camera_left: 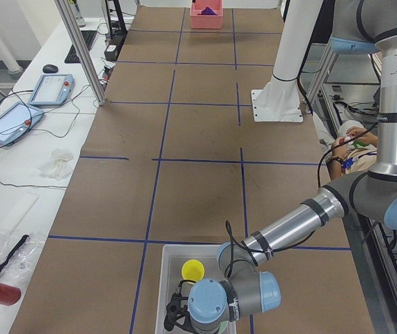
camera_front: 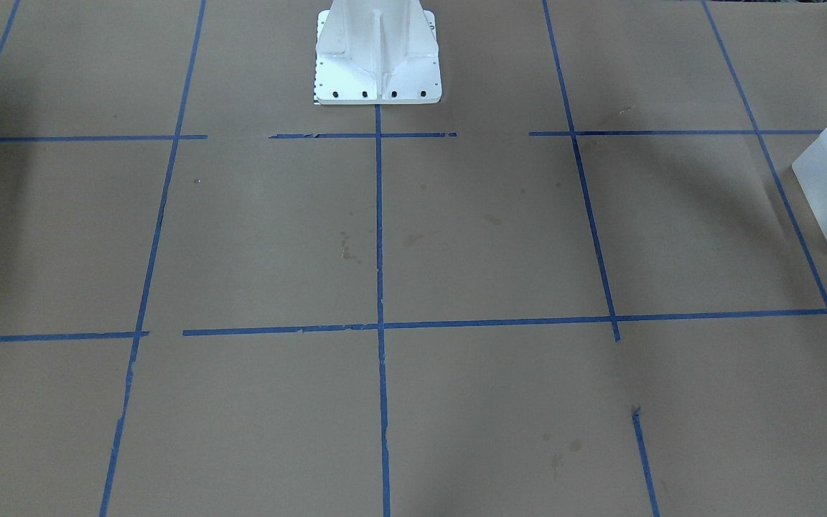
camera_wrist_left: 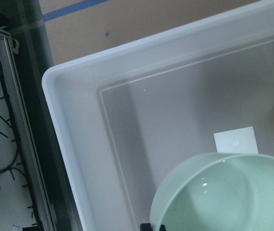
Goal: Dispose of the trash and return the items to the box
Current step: 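Carry the green bowl with the left gripper and lower it into the clear bin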
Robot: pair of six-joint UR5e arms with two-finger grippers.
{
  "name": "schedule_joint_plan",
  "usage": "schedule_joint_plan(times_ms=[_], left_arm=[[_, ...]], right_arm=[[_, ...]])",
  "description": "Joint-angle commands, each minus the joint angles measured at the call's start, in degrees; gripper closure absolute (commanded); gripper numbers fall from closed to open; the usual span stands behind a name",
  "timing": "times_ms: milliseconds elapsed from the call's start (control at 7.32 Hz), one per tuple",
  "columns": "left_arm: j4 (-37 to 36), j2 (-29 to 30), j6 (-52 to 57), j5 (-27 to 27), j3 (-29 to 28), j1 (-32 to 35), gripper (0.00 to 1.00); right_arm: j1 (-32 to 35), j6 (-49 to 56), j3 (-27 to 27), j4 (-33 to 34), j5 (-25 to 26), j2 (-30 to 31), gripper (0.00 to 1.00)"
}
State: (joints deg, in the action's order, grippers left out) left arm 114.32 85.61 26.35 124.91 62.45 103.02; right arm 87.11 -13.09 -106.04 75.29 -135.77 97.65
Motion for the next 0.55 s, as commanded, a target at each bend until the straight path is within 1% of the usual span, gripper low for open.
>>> schedule_joint_plan(times_ms=[0,137,273,410], left_arm=[[2.83,0.52,-2.44,0.68,-2.06,-0.1,1.0],[2.83,0.53,-2.45,1.9,-2.33,-0.1,1.0],[3.1,0.61,-2.45,2.0,-2.15,-0.1,0.67],[3.1,0.62,-2.45,2.0,-1.46,-0.1,0.45]], right_arm=[[-0.1,-0.01,0.04,0.03,0.24,0.0,0.0],[-0.1,-0.01,0.04,0.03,0.33,0.09,0.0],[-0.1,-0.01,0.04,0.03,0.42,0.09,0.0],[-0.1,-0.01,0.04,0.03,0.42,0.09,0.0]])
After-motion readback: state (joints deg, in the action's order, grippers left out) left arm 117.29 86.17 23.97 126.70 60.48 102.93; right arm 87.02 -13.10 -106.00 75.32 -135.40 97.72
